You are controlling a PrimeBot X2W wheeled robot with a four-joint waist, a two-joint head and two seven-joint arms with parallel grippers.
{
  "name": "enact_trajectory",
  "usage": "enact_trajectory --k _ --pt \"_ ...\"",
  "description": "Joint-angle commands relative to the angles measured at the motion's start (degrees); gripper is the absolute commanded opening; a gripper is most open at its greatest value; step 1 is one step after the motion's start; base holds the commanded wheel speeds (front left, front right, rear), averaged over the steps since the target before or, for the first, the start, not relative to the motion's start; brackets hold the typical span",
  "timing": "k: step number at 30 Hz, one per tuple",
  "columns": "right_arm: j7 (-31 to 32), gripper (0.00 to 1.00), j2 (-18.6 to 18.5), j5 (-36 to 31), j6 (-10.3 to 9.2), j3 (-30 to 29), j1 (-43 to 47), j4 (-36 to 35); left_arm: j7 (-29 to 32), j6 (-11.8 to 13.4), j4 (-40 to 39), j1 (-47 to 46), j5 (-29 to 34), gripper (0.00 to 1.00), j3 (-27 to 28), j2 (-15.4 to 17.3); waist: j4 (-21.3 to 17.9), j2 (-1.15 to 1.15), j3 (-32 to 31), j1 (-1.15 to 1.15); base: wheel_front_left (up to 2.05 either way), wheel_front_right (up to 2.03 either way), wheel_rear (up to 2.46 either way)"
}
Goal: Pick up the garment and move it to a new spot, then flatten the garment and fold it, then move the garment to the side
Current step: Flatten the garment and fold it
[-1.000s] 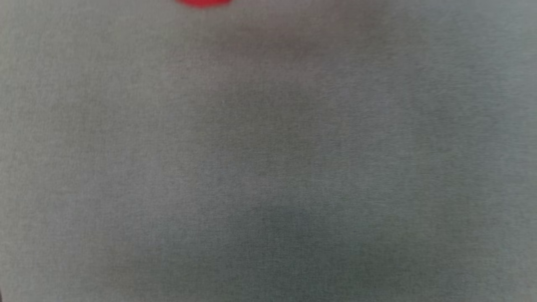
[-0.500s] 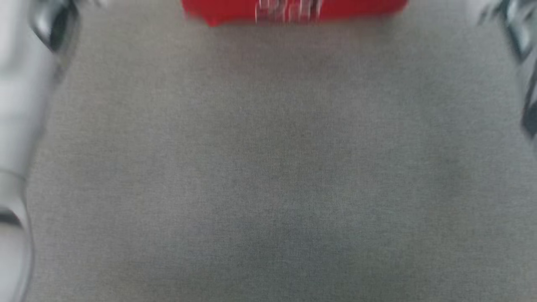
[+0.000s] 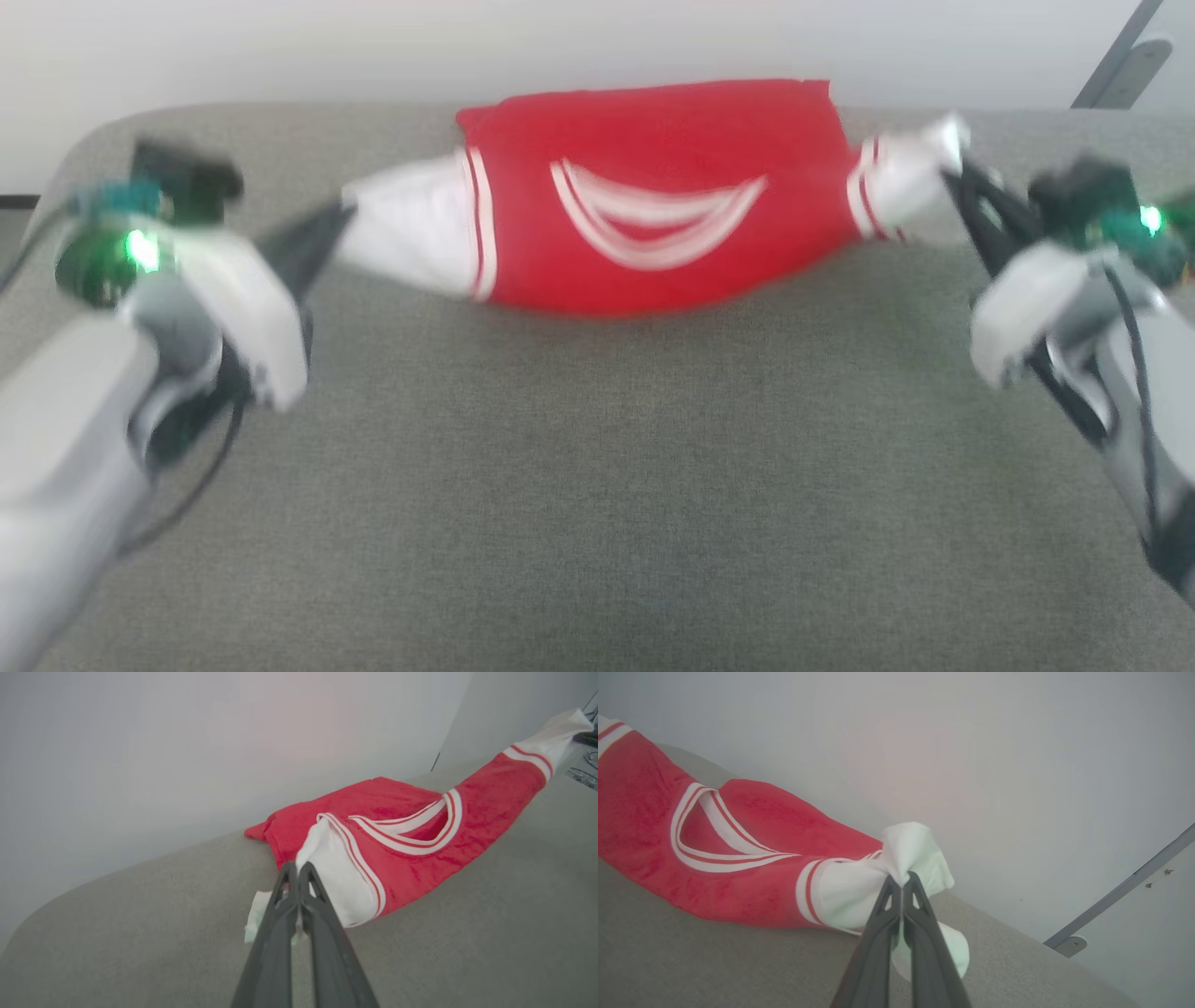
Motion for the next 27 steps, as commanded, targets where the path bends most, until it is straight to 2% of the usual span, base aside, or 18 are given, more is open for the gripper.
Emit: enact_trajectory --k 1,5,11,16,22,27 --pt "0.42 0.00 -1.23 0.76 -0.06 0.71 2.02 -2.06 0.36 0.42 -1.50 2.20 -0.48 0.00 -0.15 1.10 0.00 0.00 -0.54 0.00 0.00 0.00 0.00" --pt "2.58 0.00 -6.78 4.23 -0.06 2.58 9.80 -12.03 0.20 1.41 -10.16 9.59 -1.82 0.00 -0.89 6.32 -0.01 0.00 -1.04 0.00 0.00 0.00 0.00" --pt "5.78 0.00 -14.49 9.35 -0.06 3.40 20.71 -24.38 1.24 7.50 -19.04 20.17 -3.51 0.00 -1.99 13.05 -0.03 0.00 -0.95 0.00 0.00 0.00 0.00" --pt "7.34 0.00 -18.92 12.76 -0.06 2.29 28.10 -30.21 2.19 12.15 -22.97 26.34 -5.40 0.00 -2.72 16.71 -0.17 0.00 -0.56 0.00 0.00 0.00 0.00" --pt "9.42 0.00 -23.63 15.36 -0.06 3.33 34.65 -34.64 3.25 15.54 -24.73 31.15 -7.36 0.00 -3.60 18.62 -0.28 0.00 0.41 0.00 0.00 0.00 0.00" --pt "10.94 0.00 -24.75 18.03 -0.06 3.80 37.73 -35.93 3.82 16.86 -25.83 33.09 -8.94 0.00 -4.00 18.35 -0.23 0.00 0.87 0.00 0.00 0.00 0.00"
